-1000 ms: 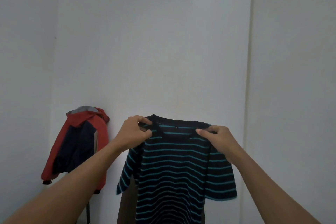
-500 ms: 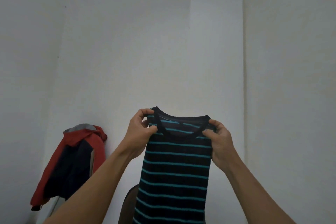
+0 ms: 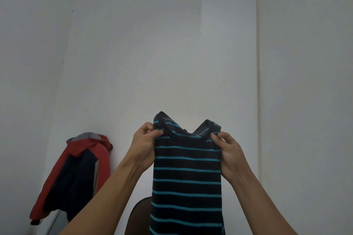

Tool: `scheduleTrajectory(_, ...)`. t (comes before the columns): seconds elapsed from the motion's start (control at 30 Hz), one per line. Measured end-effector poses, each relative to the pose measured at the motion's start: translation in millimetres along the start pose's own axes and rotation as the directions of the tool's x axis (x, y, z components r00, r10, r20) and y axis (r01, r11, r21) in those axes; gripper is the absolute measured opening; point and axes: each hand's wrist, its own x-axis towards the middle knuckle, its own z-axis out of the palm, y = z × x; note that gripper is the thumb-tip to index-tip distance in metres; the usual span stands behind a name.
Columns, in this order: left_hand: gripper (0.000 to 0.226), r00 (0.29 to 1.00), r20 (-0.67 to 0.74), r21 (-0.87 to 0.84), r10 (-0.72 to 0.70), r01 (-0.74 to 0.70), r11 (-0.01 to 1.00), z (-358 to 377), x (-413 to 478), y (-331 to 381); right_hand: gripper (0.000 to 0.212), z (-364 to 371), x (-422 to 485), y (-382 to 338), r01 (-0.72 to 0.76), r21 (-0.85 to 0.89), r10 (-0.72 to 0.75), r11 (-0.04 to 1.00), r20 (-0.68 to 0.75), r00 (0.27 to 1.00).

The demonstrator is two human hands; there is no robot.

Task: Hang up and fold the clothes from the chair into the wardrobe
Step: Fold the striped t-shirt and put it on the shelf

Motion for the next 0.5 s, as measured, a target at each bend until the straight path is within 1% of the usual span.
scheduleTrajectory(0.1,0.042,0.999,-0.029,-0.034,-0.012,0.011,0.999,1.8,0.2,-0.1,0.011,5.0,-0.1,0.5,0.017,0.004,-0.017,1.0,0.014,1.0)
scheduleTrajectory(0.23,0.046,0.997,-0.073,-0.057,-0.008,0.004,0.998,4.1,1.4,-0.7,0.023,7.5,2.8,3.5,0.014,0.046,-0.014,0.999,0.011,1.0)
scheduleTrajectory(0.3,0.04,0.996,-0.083,-0.081,-0.007,0.0,0.997,4.6,1.5,-0.2,0.029,7.6,3.9,6.0,-0.002,0.082,0.002,0.997,0.004,1.0)
scheduleTrajectory(0.37,0.027,0.995,-0.098,-0.084,-0.001,-0.007,0.996,5.2,0.7,1.3,0.032,8.6,2.7,7.8,-0.026,0.096,0.027,0.995,-0.003,1.0)
scheduleTrajectory(0.43,0.024,0.991,-0.136,-0.054,0.012,-0.019,0.998,3.9,1.5,1.6,0.029,9.4,2.0,9.5,-0.025,0.065,0.026,0.998,-0.016,1.0)
scheduleTrajectory(0.5,0.029,0.985,-0.17,0.009,0.024,-0.023,1.0,2.1,2.2,2.3,0.014,10.3,0.5,9.5,-0.017,-0.007,0.016,1.0,-0.032,0.999)
